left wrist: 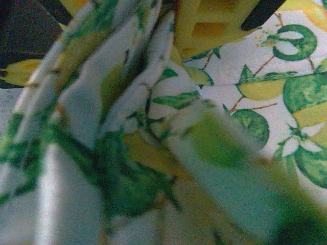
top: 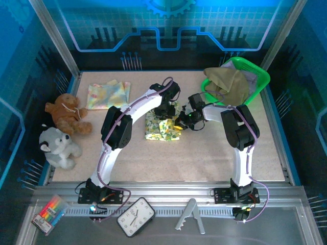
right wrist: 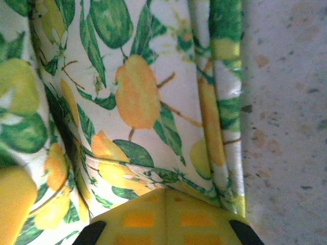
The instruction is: Fold and stack the skirts
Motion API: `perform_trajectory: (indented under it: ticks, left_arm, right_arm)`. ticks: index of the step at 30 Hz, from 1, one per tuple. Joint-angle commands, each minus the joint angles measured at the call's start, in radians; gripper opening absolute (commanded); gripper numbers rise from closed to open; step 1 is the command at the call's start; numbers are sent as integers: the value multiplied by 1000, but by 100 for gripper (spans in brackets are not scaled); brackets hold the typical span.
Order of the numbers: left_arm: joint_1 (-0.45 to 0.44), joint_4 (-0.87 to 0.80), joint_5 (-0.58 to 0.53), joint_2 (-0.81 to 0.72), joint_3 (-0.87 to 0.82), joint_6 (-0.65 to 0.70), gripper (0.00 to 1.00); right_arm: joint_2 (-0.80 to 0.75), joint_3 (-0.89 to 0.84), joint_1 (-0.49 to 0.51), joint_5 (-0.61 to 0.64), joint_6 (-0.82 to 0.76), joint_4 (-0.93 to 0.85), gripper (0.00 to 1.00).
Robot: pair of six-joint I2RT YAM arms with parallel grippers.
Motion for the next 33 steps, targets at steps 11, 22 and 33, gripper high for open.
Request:
perform_trajectory:
  ticks: [11, 22, 33]
  left_arm:
    - [17, 47, 112, 24, 36, -6, 42]
    - [141, 303, 266, -287, -229, 16, 87]
    - [242, 387, 524, -105, -134, 58, 99]
  right_arm:
    - [-24, -47, 4, 128, 36, -49, 0]
    - [-321, -127, -9, 391, 56, -113, 7]
    - [-314, -24, 141, 243, -50, -29, 4]
